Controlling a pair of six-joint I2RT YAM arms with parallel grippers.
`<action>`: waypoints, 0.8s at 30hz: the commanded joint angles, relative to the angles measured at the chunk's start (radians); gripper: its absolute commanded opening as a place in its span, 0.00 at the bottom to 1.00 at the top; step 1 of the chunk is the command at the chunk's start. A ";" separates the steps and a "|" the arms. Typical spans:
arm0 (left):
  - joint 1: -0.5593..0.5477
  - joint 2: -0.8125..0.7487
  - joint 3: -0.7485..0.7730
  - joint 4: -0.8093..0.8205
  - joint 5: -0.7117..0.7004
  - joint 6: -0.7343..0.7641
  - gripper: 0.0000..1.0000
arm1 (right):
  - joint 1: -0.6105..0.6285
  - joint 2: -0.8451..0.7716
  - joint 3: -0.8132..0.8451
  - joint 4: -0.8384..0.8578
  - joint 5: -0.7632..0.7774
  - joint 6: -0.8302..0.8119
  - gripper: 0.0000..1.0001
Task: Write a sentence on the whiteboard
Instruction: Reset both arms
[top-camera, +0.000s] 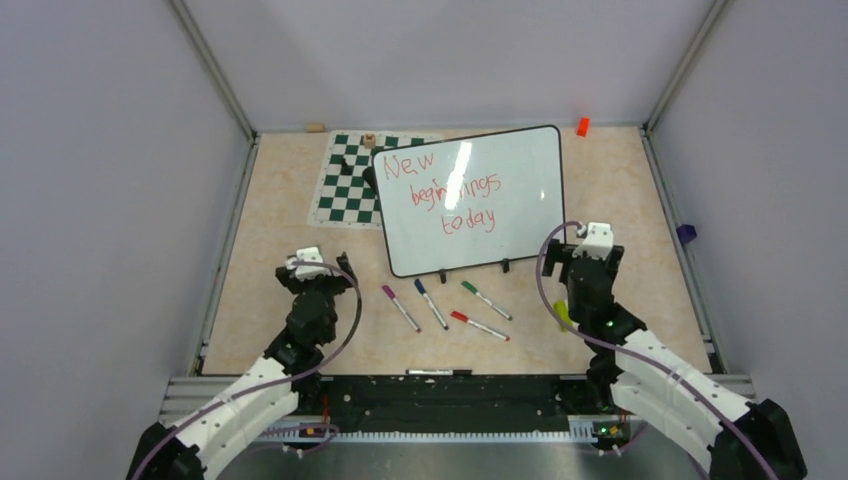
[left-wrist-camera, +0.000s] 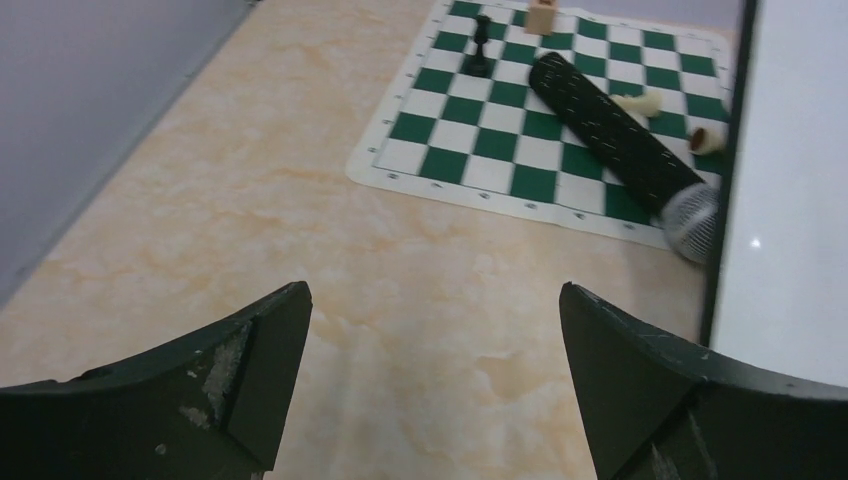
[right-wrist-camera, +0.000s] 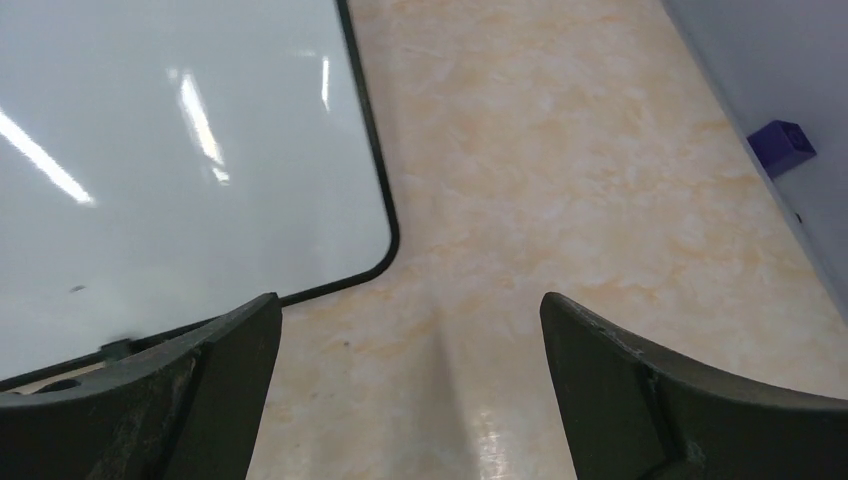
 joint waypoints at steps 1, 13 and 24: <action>0.218 0.079 -0.003 0.268 0.102 0.019 0.99 | -0.181 0.030 -0.082 0.306 -0.152 -0.054 0.96; 0.468 0.609 -0.027 0.787 0.369 0.125 0.90 | -0.401 0.344 -0.201 0.834 -0.255 -0.119 0.94; 0.547 0.973 0.070 1.008 0.447 0.160 0.93 | -0.481 0.744 -0.158 1.248 -0.426 -0.153 0.92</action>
